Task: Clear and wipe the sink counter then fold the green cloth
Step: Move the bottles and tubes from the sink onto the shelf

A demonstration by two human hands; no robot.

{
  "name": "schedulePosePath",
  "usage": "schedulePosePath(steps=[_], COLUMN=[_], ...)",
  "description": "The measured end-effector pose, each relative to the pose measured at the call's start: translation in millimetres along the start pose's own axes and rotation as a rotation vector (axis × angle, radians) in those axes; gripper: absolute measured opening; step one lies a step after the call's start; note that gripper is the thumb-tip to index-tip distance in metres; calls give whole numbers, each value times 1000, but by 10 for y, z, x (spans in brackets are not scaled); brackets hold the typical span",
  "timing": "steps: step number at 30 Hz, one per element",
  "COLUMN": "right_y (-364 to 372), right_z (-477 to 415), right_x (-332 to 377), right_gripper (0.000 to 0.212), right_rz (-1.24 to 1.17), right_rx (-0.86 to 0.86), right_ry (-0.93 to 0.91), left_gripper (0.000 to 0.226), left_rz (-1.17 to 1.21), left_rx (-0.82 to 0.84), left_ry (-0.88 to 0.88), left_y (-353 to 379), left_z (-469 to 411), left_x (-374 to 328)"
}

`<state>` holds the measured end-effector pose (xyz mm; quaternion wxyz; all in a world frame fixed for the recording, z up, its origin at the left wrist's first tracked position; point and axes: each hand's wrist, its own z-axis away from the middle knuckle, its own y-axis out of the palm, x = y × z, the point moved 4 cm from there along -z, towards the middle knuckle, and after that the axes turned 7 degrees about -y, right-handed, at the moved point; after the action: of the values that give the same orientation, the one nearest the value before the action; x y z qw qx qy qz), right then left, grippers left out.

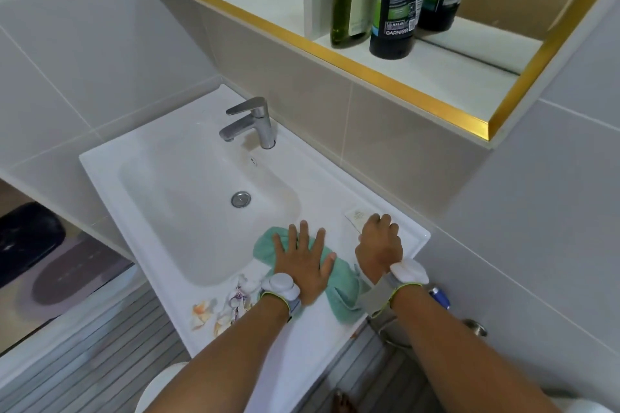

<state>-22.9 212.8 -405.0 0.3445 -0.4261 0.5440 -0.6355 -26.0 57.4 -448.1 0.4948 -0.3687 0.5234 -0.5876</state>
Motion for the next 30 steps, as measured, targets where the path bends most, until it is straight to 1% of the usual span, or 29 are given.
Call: schedulePosePath(steps=[2,4,5,7,9,12,14,16,18,21,24,30], right_y=[-176,-451,-644,-1135,-1668,-2457,-2828,-3087,-3204,-3234,-3207,-3172], right_z=[69,153,214,344,470,617,601,496,340,169,99,20], right_x=[32,143,232,420,585,725,757,749,706,598,554,530], right_gripper=[35,31,33,38,38,40,44,47,49,48,52,54], right_rz=[-76,-224,-310,-474,-602,-737,-779,-768,-732,-718,-703,-728], right_rx=[5,-4,-27,-109,-237,-539,-704,-792,-777,-730,-678,-655], right_ry=[15,-58,-112,-224,-316,-432,-455,-417,-321,-215,-165,-137], left_gripper=[70,63,58,45,35,20,15,17,19,19,19,22], left_rz=[2,64,121,299,528,831,1028,1191,1294,1354,1370,1359], left_rx=[41,84,85,36,-16,-160,-254,-317,-347,-360,-364,-378], left_ry=[-9,-27,-39,-59,-71,-41,1,38,69,132,144,137], left_y=[-36,-189,-293,-641,-1032,-1694,-2135,-2544,-2839,-3142,-3261,-3328], left_z=[-25,-85,-121,-152,-156,-121,-80,-11,66,166,187,181], left_x=[-3,-17,-14,-9,19,66,77,83,85,75,93,125])
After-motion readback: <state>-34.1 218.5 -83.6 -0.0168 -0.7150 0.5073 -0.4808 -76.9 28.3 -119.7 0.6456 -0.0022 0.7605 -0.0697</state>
